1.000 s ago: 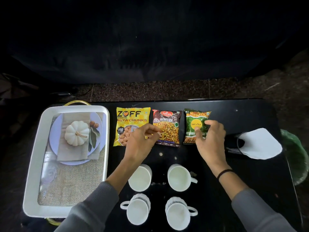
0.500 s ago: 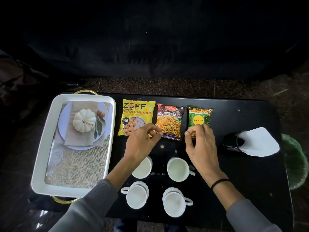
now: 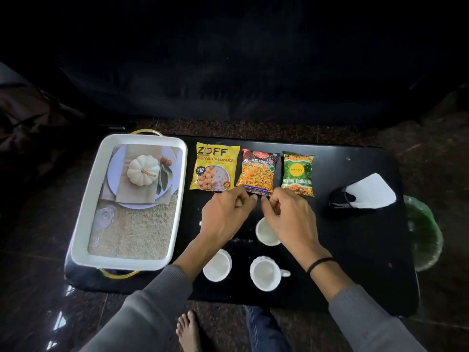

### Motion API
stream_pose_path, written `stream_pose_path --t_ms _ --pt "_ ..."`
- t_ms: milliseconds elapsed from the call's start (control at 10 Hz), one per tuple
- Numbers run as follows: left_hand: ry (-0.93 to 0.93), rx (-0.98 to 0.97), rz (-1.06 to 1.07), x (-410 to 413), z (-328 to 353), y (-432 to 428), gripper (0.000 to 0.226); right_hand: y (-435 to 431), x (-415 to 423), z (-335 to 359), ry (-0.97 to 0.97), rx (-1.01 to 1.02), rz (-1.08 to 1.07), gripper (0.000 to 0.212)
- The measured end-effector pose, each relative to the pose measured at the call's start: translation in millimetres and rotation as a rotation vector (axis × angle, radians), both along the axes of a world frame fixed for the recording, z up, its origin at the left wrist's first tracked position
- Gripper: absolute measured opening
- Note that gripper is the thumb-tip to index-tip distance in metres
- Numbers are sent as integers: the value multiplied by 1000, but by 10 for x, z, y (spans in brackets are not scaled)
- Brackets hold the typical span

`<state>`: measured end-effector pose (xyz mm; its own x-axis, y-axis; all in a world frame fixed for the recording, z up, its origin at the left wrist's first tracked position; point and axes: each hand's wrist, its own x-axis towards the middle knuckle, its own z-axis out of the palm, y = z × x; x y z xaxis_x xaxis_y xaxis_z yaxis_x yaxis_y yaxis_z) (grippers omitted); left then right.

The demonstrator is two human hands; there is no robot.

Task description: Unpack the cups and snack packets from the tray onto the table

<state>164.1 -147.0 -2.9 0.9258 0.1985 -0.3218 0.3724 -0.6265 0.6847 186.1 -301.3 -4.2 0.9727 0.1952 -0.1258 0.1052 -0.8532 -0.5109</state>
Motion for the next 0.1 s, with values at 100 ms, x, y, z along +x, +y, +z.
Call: stream_pose_path --t_ms 100 --pt "-14 17 -1 -163 169 72 38 93 -207 171 4 -15 -32 37"
